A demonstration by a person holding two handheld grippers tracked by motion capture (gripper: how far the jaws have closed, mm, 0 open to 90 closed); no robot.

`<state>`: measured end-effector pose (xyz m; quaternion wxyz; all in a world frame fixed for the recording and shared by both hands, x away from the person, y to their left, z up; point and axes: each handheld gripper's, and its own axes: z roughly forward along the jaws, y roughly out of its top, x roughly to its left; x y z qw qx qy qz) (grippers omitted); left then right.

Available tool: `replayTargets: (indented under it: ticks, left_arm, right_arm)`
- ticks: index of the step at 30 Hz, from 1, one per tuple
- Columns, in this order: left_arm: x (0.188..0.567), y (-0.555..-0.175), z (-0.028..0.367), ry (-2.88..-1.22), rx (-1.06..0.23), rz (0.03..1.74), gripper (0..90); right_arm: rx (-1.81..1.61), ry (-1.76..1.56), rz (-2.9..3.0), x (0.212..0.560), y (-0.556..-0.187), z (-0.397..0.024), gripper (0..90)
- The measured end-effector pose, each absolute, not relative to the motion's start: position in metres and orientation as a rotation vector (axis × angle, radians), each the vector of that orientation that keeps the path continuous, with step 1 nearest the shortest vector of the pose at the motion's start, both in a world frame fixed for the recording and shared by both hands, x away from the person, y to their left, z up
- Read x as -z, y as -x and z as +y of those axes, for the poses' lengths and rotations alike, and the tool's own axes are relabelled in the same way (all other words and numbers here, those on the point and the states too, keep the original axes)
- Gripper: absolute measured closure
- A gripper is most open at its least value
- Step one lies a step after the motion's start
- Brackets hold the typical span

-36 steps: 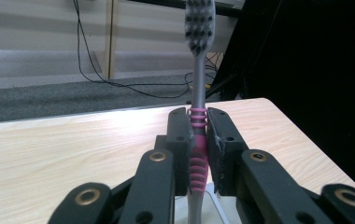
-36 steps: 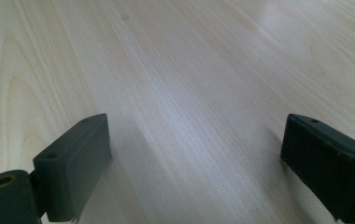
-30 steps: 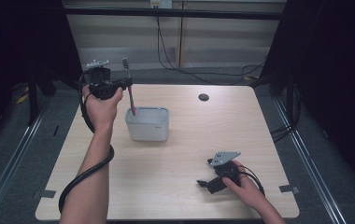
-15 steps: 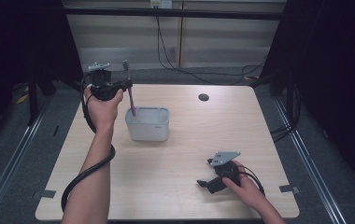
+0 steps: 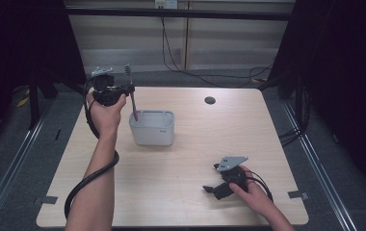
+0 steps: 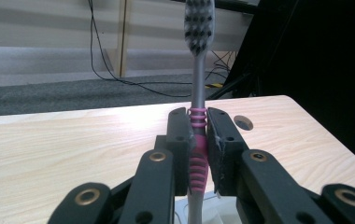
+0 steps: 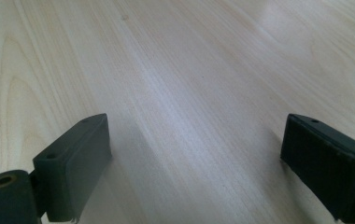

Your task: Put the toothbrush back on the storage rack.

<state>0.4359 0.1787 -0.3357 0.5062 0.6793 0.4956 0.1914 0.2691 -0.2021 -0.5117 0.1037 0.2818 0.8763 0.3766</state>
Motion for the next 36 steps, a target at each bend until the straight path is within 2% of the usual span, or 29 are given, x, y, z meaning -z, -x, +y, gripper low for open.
replayTargets:
  ticks: [36]
  left_arm:
    - [0.372, -0.431, 0.172, -1.67, -0.462, 1.212, 80.0]
  right_arm:
    - [-1.111, -0.836, 2.586, 0.512, -0.269, -0.202, 7.8]
